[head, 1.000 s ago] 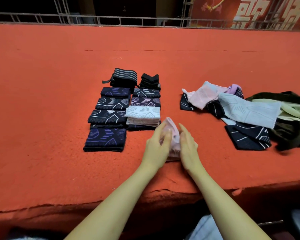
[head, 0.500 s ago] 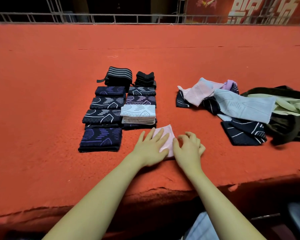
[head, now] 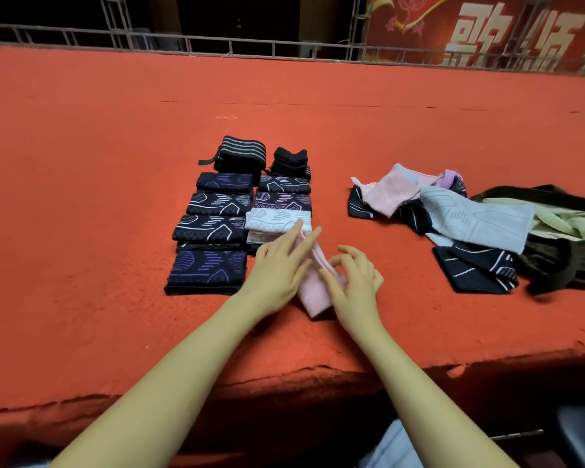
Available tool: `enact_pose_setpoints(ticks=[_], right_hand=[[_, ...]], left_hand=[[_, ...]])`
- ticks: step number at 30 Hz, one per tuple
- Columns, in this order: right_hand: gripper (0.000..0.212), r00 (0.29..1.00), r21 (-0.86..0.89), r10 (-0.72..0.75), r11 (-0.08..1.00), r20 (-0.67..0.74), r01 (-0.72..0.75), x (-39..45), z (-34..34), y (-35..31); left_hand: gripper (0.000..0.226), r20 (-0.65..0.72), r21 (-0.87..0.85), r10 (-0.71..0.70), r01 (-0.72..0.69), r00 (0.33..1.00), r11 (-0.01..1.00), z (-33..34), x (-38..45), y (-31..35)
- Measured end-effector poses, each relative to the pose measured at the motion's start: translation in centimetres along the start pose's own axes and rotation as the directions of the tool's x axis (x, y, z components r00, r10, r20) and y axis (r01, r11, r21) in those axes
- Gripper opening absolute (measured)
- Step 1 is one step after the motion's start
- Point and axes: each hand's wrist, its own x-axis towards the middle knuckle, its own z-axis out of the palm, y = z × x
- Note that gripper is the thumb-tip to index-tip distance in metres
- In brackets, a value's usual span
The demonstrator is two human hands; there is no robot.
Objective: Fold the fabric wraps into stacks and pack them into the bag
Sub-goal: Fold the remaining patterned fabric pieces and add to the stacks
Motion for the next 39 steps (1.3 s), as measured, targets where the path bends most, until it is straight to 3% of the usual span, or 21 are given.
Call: enact_pose_setpoints(ticks=[2, 6, 13, 16, 20, 23, 26, 30, 32, 35, 39], right_hand=[[0.027, 0.995, 0.045, -0.084, 0.995, -0.044, 0.086, 0.7, 0.4, -1.5], [0.023, 0.98, 0.12, -0.183, 0.974, -0.075, 0.191, 2.6, 1.2, -4.5], [0.017, 0.936, 0.123, -0.352, 0.928, -0.03, 0.353, 4.7, 5.0, -8.5], [0.015, 0.879, 0.074, -0.477, 0.876, -0.007, 0.477, 5.4, 7.0, -9.9], [0.011, 0.803, 0.017, -0.596, 0.803, -0.007, 0.596, 6.1, 9.0, -11.0], [0.011, 0.757, -0.036, -0.652, 0.756, 0.047, 0.654, 5.9, 10.0, -10.9], [0.021, 0.769, -0.081, -0.619, 0.768, 0.157, 0.635, 4.8, 10.4, -9.8], [0.049, 0.796, -0.224, -0.534, 0.77, 0.284, 0.597, 3.6, 10.6, -8.1], [0.048, 0.795, -0.257, -0.507, 0.763, 0.333, 0.594, 3.0, 10.6, -7.8], [0.044, 0.79, -0.226, -0.498, 0.774, 0.357, 0.591, 2.0, 10.7, -7.7], [0.038, 0.772, -0.227, -0.563, 0.743, 0.296, 0.629, 1.5, 10.8, -8.1]], left_hand=[[0.058, -0.091, -0.012, 0.017, -0.018, 0.996, 1.0, -1.3, -0.2, -1.0], [0.039, -0.324, 0.051, 0.086, -0.073, 0.942, 0.996, -3.7, -0.8, -4.2], [0.038, -0.46, 0.04, -0.015, 0.038, 0.888, 0.998, -6.0, -3.7, -9.2], [0.028, -0.491, 0.047, -0.028, 0.059, 0.87, 0.997, -6.7, -4.7, -11.4], [0.014, -0.451, 0.109, 0.034, 0.018, 0.892, 0.994, -7.8, -5.7, -13.6], [0.01, -0.429, 0.267, 0.173, -0.059, 0.886, 0.962, -7.5, -6.7, -14.5], [0.008, -0.42, 0.423, 0.294, -0.101, 0.859, 0.9, -6.9, -7.4, -15.1], [0.003, -0.423, 0.504, 0.367, -0.121, 0.829, 0.855, -6.4, -8.1, -15.5], [0.01, -0.372, 0.468, 0.327, -0.129, 0.869, 0.874, -6.4, -8.4, -15.3], [0.031, -0.216, 0.274, 0.139, -0.077, 0.966, 0.959, -6.2, -8.8, -15.2], [0.046, -0.117, 0.355, 0.079, -0.033, 0.99, 0.934, -5.1, -9.2, -15.6]])
